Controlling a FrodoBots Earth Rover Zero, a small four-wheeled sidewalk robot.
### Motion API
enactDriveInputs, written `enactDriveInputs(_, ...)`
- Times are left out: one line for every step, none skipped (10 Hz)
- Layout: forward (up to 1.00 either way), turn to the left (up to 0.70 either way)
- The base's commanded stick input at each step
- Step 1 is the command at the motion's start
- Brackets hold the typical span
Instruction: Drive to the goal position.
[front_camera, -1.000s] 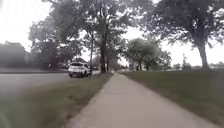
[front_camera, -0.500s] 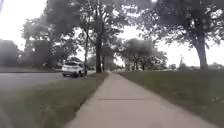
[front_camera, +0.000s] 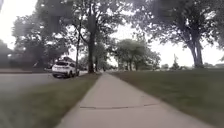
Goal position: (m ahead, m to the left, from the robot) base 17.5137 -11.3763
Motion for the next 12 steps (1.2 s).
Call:
enactDriveInputs(1.00, 0.02)
enactDriveInputs(1.00, 0.02)
enactDriveInputs(1.00, 0.02)
enactDriveInputs(1.00, 0.02)
enactDriveInputs(1.00, 0.02)
enactDriveInputs(1.00, 0.02)
enactDriveInputs(1.00, 0.02)
enactDriveInputs(1.00, 0.02)
enactDriveInputs(1.00, 0.02)
enactDriveInputs(1.00, 0.02)
enactDriveInputs(1.00, 0.02)
enactDriveInputs(1.00, 0.02)
